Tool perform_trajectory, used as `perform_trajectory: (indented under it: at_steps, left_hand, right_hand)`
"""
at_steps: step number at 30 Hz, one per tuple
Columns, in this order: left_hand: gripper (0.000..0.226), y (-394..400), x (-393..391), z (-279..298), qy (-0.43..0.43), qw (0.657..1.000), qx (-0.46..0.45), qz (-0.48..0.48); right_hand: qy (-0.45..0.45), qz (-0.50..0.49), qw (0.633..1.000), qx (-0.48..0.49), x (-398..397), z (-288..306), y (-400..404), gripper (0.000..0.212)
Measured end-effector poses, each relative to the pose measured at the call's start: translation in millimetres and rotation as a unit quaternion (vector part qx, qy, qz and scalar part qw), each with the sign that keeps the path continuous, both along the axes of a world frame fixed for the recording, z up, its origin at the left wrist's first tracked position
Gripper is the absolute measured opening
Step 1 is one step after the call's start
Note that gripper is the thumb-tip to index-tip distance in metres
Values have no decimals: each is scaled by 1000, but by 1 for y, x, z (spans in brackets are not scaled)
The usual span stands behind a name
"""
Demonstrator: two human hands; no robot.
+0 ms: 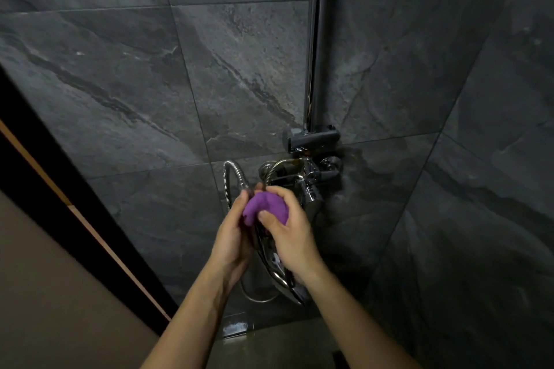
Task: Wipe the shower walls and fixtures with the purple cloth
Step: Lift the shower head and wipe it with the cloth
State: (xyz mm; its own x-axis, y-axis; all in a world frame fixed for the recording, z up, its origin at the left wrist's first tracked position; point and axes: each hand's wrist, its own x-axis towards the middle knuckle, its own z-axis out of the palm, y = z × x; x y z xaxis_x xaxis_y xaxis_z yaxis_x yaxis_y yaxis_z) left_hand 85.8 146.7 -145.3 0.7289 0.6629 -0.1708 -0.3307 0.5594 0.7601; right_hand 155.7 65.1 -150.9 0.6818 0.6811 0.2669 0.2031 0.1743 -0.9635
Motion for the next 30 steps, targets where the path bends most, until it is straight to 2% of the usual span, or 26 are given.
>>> perform_trajectory:
  at_steps: [2, 5, 9, 12, 16, 19, 22, 30]
  left_hand:
    - [53, 1, 1, -3, -2, 1000, -6, 2]
    - [50, 6, 0, -5, -11, 1000, -7, -16]
    - [36, 23, -1, 2, -37, 999, 9, 27]
    - [32, 28, 1, 6, -12, 997, 47, 62]
    - [29, 25, 8, 3, 1, 995, 23, 100]
    - [26, 28, 9, 5, 12, 994, -25, 109]
    - [23, 29, 11, 13, 23, 989, -70, 130]
    - [22, 40, 11, 27, 7, 969, -165, 185]
  right_hand:
    - [-18, -8, 1000, -1, -1, -1, 0, 41]
    - [-127, 13, 991, -37, 4, -9, -7, 43]
    - [-257, 82, 956, -112, 12, -27, -29, 44]
    - [-327, 107, 928, -144, 14, -35, -45, 45]
    - [-456, 42, 880, -124, 10, -43, -48, 50]
    - [-519, -11, 847, -118, 8, -51, -46, 49]
    - [-530, -53, 841, -96, 13, -58, -50, 37]
    - [-462, -143, 875, -35, 40, -67, -64, 37]
